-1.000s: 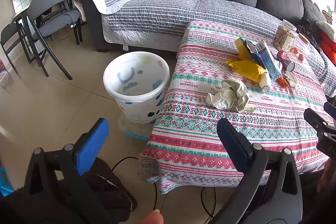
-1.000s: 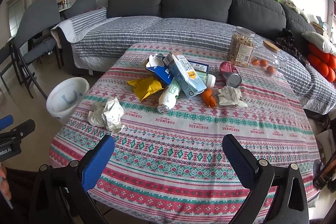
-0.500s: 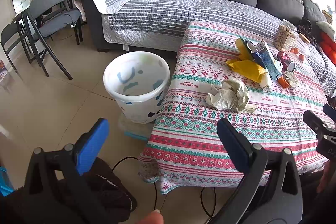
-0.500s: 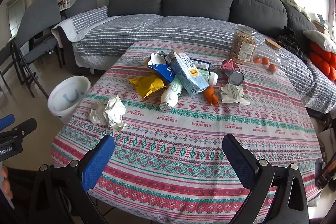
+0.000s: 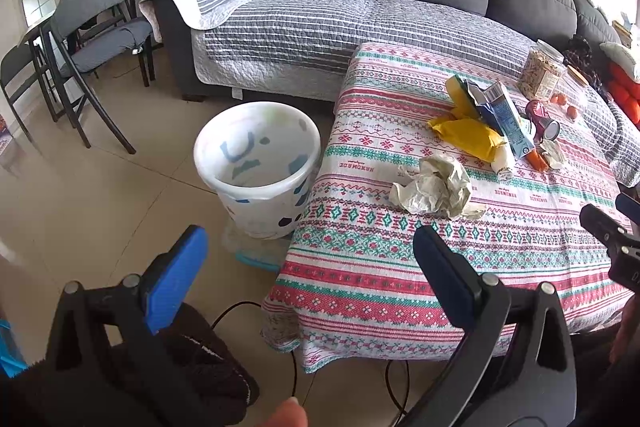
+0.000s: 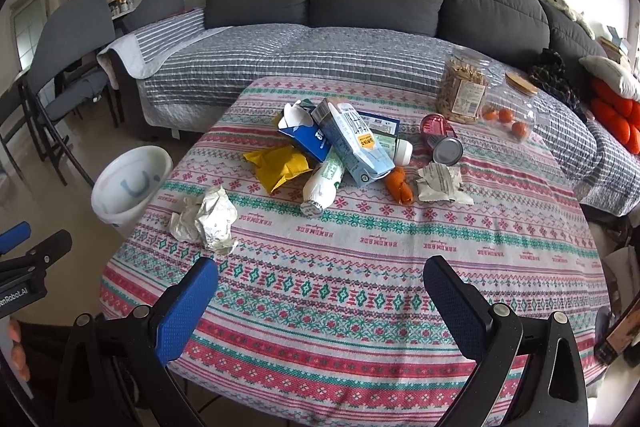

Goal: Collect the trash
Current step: 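Grasp the crumpled beige tissue with the left gripper while the right gripper grasps the white snack wrapper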

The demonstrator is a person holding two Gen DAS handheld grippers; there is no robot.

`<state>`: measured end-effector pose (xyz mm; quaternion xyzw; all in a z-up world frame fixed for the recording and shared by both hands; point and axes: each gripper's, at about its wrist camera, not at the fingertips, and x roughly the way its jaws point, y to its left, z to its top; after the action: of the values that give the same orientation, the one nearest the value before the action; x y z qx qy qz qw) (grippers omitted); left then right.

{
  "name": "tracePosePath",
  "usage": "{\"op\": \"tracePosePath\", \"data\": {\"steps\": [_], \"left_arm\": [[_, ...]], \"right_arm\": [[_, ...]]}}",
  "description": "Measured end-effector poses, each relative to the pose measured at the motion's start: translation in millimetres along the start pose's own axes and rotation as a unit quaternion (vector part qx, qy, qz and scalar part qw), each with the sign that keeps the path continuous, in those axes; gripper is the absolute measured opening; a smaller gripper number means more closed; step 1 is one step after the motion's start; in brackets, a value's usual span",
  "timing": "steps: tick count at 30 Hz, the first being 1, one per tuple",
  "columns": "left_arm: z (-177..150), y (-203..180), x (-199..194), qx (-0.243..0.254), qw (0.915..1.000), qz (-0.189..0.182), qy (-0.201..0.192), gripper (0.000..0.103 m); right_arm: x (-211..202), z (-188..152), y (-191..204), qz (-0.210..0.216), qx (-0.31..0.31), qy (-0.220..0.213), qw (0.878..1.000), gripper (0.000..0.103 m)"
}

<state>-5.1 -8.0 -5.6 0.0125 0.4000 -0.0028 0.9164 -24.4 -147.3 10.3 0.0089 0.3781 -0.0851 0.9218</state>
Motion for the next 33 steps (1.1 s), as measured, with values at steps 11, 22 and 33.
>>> {"op": "tracePosePath", "data": {"steps": [11, 22, 33], "left_arm": [[18, -40, 48, 0.034, 0.9905, -0.091, 0.098, 0.102], [43, -80, 98, 0.043, 0.9746, -0.146, 0.164, 0.102], [45, -92, 153, 0.031, 0.9598, -0.17, 0.221, 0.064]], "right_arm": [[8, 45, -60, 0.006, 0.046, 0.031, 0.998, 0.103], [75, 61, -119, -0.015, 0.041, 0.141, 0.989, 0.103], [149, 65, -173, 0.018, 0.142, 0.205, 0.968, 0.103]]}}
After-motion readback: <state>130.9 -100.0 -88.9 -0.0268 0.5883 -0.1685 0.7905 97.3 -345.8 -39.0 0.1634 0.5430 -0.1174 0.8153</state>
